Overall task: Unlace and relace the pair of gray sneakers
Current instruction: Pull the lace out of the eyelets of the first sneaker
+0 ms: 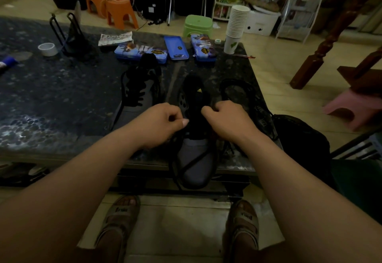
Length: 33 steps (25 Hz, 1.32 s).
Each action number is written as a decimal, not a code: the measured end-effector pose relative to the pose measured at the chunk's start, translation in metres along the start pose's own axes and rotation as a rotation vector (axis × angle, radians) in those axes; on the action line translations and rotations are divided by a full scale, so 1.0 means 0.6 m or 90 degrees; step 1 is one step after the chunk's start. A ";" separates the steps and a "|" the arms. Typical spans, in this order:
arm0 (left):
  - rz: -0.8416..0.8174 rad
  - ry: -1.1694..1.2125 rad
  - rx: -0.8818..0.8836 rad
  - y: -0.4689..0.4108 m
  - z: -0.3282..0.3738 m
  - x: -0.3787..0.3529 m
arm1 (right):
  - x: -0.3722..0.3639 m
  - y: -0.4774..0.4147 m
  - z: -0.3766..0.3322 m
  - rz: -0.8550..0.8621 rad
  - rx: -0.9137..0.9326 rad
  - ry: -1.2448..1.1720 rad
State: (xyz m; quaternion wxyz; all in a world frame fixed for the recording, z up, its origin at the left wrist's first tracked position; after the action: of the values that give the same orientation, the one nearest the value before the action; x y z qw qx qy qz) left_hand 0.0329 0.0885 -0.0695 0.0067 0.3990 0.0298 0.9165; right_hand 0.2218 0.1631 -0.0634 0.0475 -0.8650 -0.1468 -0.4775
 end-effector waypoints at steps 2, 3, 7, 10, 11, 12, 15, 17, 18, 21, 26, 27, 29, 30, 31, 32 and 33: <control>0.005 0.020 0.003 0.002 0.002 0.009 | -0.001 -0.003 0.001 0.002 0.005 0.007; 0.007 0.043 0.021 0.006 0.001 0.019 | 0.001 -0.003 0.001 0.013 0.002 0.000; -0.061 0.008 0.122 0.035 -0.023 0.075 | 0.013 -0.003 0.008 0.058 -0.016 -0.033; -0.071 -0.108 0.084 0.037 -0.015 0.054 | 0.010 0.001 0.010 0.047 -0.019 -0.045; -0.030 -0.114 0.057 0.031 -0.007 0.041 | 0.010 0.002 0.010 0.045 -0.023 -0.050; -0.002 -0.089 0.037 0.021 -0.001 0.028 | 0.010 0.002 0.010 0.045 -0.023 -0.048; 0.001 -0.028 0.035 -0.004 0.005 0.003 | 0.011 0.000 0.008 0.043 -0.018 -0.039; -0.001 -0.050 0.011 -0.016 -0.004 -0.003 | 0.011 0.001 0.008 0.044 -0.012 -0.031; -0.003 -0.043 0.000 -0.019 -0.006 -0.002 | 0.012 0.001 0.008 0.045 -0.009 -0.025; 0.100 0.230 0.037 -0.017 0.001 0.006 | 0.013 -0.002 0.011 0.032 -0.018 -0.030; 0.202 0.571 0.114 -0.008 0.007 0.014 | 0.012 -0.002 0.008 0.018 -0.012 -0.042; 0.193 0.390 0.107 -0.009 0.004 0.012 | 0.012 -0.002 0.008 0.019 -0.007 -0.026; 0.134 0.067 0.079 -0.008 -0.001 0.003 | 0.012 -0.002 0.008 0.022 -0.002 -0.003; 0.084 0.009 0.056 -0.007 -0.002 -0.002 | 0.012 -0.002 0.007 0.022 0.000 0.005; 0.034 -0.001 0.038 -0.006 -0.001 -0.006 | 0.011 -0.003 0.006 0.021 0.001 0.012; -0.009 0.001 0.026 -0.004 0.003 -0.007 | 0.010 -0.003 0.006 0.018 0.001 0.015; -0.041 -0.001 0.022 -0.002 0.006 -0.004 | 0.010 -0.003 0.006 0.015 0.000 0.016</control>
State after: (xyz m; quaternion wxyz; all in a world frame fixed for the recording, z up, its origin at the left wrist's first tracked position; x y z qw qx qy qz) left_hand 0.0370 0.0900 -0.0688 0.0294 0.3984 0.0580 0.9149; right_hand 0.2270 0.1670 -0.0606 0.0547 -0.8605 -0.1361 -0.4879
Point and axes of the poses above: each hand's wrist, its own y-axis away from the middle knuckle, its own x-axis out of the back of the hand, z = x × y, the point moved 1 cm from there along -y, towards the middle knuckle, and after that the axes turned 1 degree about y, right-handed, at the moved point
